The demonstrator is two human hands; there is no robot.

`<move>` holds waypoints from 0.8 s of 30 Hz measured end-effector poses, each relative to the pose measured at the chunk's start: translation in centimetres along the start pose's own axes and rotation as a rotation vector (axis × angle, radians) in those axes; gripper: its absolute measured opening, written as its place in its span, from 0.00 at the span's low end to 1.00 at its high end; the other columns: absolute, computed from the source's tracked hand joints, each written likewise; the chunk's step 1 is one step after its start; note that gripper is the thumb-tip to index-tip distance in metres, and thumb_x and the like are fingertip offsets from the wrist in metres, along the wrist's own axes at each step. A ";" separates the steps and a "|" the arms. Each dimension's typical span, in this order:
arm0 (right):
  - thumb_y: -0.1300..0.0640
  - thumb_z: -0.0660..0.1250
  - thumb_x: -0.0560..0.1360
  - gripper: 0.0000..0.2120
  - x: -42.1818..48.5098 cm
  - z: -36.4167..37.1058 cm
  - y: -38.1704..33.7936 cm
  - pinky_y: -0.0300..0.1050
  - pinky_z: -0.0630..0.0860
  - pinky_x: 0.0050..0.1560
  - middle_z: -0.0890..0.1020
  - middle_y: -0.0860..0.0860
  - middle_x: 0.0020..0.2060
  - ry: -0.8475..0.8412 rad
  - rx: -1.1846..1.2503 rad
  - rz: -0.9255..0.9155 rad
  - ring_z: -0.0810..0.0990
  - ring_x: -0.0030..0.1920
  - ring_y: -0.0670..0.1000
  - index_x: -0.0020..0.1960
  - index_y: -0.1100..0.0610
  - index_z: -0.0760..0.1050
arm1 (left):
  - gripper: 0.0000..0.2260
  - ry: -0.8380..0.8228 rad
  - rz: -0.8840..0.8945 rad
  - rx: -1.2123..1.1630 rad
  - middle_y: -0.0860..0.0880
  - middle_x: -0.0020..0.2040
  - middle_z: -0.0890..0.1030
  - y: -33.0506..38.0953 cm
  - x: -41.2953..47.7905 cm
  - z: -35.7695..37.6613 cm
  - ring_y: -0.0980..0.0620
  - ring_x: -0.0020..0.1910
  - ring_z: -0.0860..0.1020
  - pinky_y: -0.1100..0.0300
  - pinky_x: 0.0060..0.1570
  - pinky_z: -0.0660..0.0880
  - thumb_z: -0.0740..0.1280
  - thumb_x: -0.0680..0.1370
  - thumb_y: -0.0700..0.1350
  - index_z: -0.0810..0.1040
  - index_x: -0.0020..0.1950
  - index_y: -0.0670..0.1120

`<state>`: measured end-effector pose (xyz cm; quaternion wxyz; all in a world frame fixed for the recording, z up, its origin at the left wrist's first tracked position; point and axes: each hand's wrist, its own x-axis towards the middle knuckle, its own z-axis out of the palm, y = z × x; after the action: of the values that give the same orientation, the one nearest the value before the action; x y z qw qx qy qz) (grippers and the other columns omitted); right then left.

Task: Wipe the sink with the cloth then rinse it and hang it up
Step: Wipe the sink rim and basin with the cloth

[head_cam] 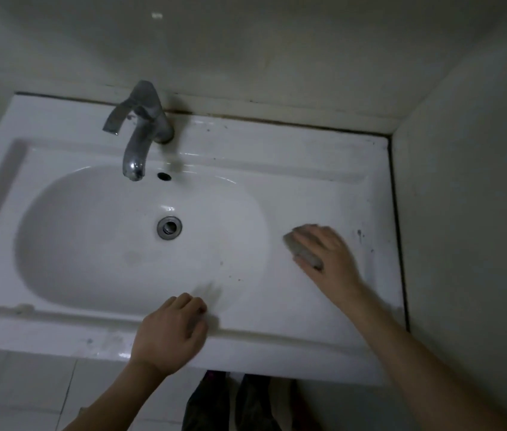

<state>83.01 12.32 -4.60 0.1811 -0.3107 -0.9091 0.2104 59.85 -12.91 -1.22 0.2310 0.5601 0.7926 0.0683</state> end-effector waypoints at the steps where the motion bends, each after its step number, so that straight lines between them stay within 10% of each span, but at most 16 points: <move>1: 0.54 0.71 0.75 0.21 0.8 -0.1 1.3 0.52 0.71 0.67 0.75 0.51 0.64 0.103 0.002 0.121 0.76 0.62 0.55 0.67 0.54 0.76 | 0.10 -0.003 -0.006 -0.002 0.59 0.45 0.77 -0.1 0.0 0.1 0.56 0.44 0.77 0.62 0.30 0.68 0.57 0.73 0.56 0.76 0.48 0.57; 5: 0.63 0.75 0.70 0.21 6.4 3.6 0.3 0.57 0.77 0.60 0.71 0.52 0.57 0.391 0.219 0.471 0.77 0.56 0.58 0.61 0.56 0.77 | 0.08 0.002 -0.019 0.002 0.59 0.43 0.75 -0.2 0.2 0.3 0.57 0.43 0.77 0.60 0.31 0.73 0.61 0.70 0.56 0.74 0.46 0.57; 14: 0.53 0.71 0.71 0.16 14.2 6.3 -3.7 0.52 0.68 0.60 0.77 0.53 0.53 0.089 -0.030 0.081 0.73 0.55 0.57 0.59 0.52 0.78 | 0.09 0.004 -0.019 0.007 0.63 0.46 0.76 -0.4 0.4 0.2 0.63 0.45 0.75 0.64 0.32 0.75 0.63 0.69 0.56 0.74 0.48 0.60; 24: 0.54 0.68 0.75 0.17 7.5 -3.1 5.4 0.54 0.78 0.54 0.76 0.56 0.55 0.064 -0.306 0.359 0.77 0.55 0.60 0.63 0.54 0.76 | 0.10 -0.003 -0.028 0.008 0.66 0.46 0.76 -0.1 0.6 -0.1 0.65 0.46 0.73 0.68 0.29 0.71 0.59 0.70 0.58 0.75 0.48 0.62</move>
<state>81.44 21.83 -3.16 0.1202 -0.4978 -0.8543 0.0890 59.57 -12.43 -1.35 0.2308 0.5501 0.8003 0.0609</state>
